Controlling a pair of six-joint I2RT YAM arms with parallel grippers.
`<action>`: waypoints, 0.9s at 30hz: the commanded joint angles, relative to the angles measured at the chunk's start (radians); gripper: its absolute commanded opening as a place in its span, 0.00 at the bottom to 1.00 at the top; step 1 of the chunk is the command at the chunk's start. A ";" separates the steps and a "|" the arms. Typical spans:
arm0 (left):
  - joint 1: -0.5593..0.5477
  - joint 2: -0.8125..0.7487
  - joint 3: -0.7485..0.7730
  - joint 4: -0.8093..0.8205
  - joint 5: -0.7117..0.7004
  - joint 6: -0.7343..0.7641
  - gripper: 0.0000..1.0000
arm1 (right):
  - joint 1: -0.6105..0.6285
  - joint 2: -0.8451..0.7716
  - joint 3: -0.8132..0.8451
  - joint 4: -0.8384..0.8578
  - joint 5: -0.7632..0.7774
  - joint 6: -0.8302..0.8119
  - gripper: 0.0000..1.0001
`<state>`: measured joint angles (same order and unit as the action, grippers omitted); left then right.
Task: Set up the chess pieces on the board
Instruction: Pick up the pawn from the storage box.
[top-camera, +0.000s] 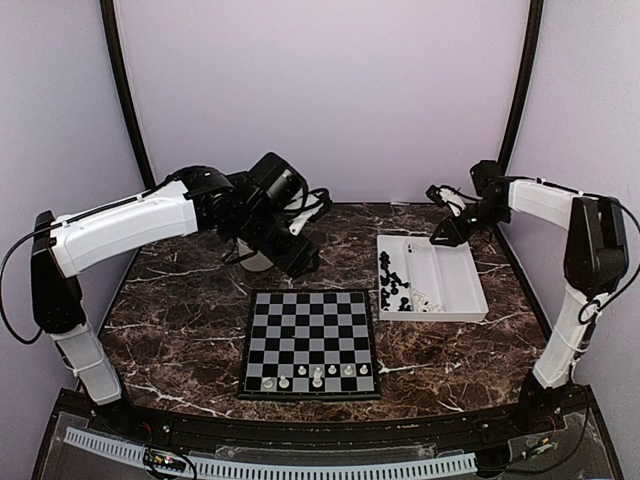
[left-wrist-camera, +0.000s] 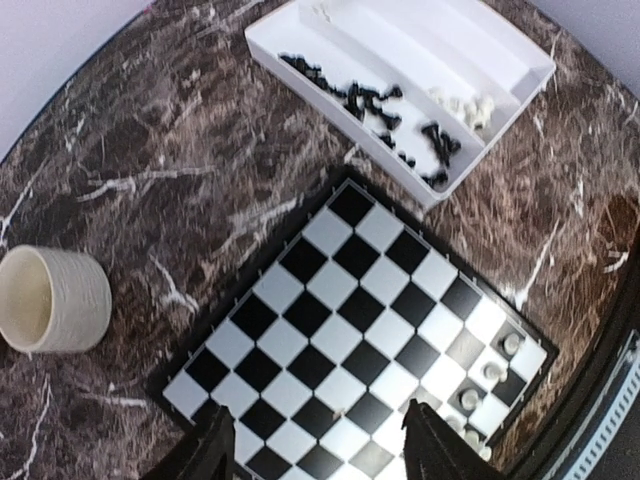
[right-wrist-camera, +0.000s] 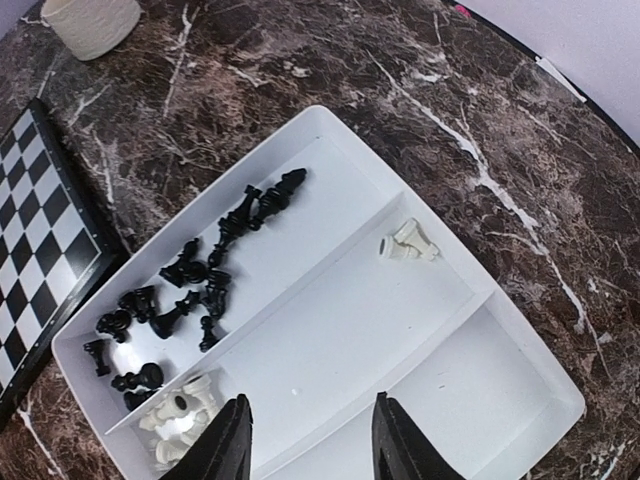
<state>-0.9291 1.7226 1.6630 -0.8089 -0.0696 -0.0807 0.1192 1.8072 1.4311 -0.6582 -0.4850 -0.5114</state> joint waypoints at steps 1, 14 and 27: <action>0.014 0.039 0.035 0.228 0.027 0.002 0.60 | 0.042 0.093 0.089 -0.037 0.151 -0.001 0.40; 0.014 0.032 -0.106 0.385 0.154 -0.128 0.60 | 0.085 0.163 0.170 -0.279 0.118 -0.107 0.42; 0.014 0.022 -0.113 0.396 0.127 -0.119 0.61 | 0.258 0.065 -0.088 -0.229 0.237 0.010 0.45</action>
<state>-0.9161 1.7744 1.5566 -0.4286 0.0666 -0.1951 0.3077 1.8942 1.4063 -0.9127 -0.3302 -0.5690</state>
